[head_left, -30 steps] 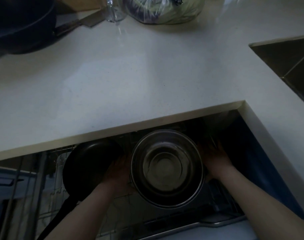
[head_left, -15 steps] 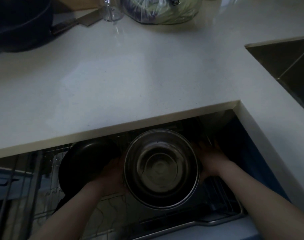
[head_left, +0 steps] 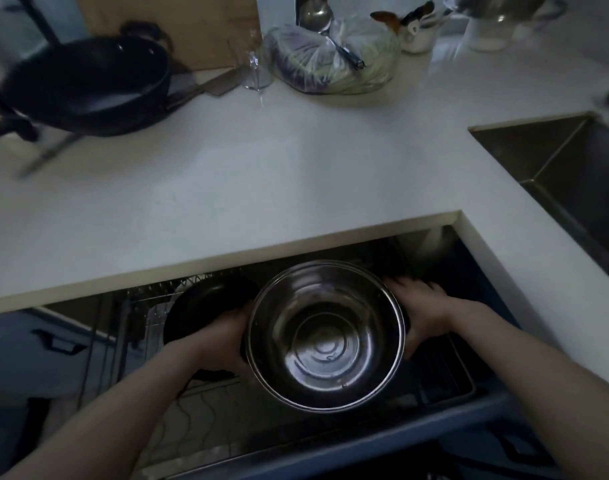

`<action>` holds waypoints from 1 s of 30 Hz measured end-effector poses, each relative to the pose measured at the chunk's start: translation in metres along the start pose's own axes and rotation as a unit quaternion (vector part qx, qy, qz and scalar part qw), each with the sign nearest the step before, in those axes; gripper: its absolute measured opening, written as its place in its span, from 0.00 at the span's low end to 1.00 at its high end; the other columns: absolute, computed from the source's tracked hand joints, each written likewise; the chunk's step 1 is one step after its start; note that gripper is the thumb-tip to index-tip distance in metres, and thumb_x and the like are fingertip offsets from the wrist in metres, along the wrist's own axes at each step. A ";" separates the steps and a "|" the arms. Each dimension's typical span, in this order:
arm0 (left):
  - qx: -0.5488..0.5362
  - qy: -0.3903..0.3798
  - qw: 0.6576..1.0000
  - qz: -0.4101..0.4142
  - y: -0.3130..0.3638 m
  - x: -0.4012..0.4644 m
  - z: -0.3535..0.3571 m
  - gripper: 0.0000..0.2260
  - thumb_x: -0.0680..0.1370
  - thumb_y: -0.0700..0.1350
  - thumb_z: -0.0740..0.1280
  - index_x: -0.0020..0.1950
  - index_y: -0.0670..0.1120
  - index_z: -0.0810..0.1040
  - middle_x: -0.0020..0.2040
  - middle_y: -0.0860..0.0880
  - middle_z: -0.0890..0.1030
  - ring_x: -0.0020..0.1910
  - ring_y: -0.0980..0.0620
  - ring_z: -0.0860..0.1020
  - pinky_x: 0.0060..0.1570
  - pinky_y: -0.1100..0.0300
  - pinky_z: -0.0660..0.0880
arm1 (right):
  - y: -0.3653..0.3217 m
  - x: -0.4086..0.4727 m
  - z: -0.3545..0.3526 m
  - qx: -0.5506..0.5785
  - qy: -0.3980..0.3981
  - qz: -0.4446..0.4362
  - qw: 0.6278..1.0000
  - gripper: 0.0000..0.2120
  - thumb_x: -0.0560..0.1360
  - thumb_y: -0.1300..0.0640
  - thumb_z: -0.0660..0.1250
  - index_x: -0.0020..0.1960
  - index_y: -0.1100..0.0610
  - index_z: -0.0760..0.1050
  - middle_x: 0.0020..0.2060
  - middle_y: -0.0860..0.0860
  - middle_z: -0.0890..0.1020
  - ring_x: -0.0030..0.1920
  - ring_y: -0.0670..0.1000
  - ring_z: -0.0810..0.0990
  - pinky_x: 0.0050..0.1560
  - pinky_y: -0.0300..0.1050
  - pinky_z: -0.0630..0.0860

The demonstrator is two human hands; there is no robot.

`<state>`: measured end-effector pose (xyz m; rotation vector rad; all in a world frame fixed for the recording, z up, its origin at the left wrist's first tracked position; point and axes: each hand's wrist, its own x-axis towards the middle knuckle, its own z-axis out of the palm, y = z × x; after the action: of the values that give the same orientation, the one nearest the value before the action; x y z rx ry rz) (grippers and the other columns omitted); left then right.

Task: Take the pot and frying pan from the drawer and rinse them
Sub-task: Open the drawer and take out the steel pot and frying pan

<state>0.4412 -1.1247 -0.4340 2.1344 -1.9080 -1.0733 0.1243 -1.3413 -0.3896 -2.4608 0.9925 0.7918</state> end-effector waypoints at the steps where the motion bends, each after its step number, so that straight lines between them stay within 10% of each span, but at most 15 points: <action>1: -0.006 -0.008 1.000 -0.013 -0.003 -0.009 -0.005 0.62 0.49 0.73 0.75 0.76 0.56 0.51 0.72 0.51 0.65 0.71 0.52 0.65 0.70 0.53 0.65 | -0.005 -0.004 -0.004 0.007 -0.011 -0.005 1.000 0.70 0.52 0.37 0.81 0.79 0.47 0.39 0.78 0.52 0.51 0.77 0.57 0.52 0.75 0.61 0.52; 12: -0.066 -0.116 0.988 -0.077 0.007 -0.105 -0.067 0.50 0.58 0.54 0.80 0.72 0.59 0.54 0.59 0.67 0.66 0.65 0.61 0.63 0.64 0.66 0.61 | -0.066 -0.038 -0.031 0.081 -0.098 -0.048 0.991 0.74 0.42 0.30 0.78 0.78 0.40 0.41 0.75 0.46 0.55 0.76 0.53 0.54 0.75 0.58 0.59; 18: -0.076 -0.120 0.987 -0.072 0.019 -0.144 -0.089 0.56 0.52 0.62 0.78 0.75 0.62 0.52 0.63 0.65 0.70 0.69 0.57 0.66 0.69 0.55 0.66 | -0.081 -0.068 -0.049 0.071 -0.075 -0.054 0.993 0.75 0.39 0.27 0.77 0.78 0.38 0.42 0.75 0.45 0.56 0.75 0.52 0.55 0.75 0.59 0.59; 30: -0.049 0.027 0.996 0.063 0.087 -0.158 -0.145 0.54 0.55 0.54 0.84 0.74 0.57 0.57 0.67 0.63 0.68 0.67 0.63 0.66 0.70 0.65 0.61 | -0.063 -0.161 -0.097 0.095 0.071 -0.063 0.991 0.62 0.49 0.35 0.81 0.74 0.32 0.48 0.72 0.45 0.63 0.73 0.50 0.60 0.73 0.61 0.62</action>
<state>0.4505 -1.0563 -0.2130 1.9440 -1.8962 -1.0498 0.1088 -1.2666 -0.2070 -2.4119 0.9049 0.4645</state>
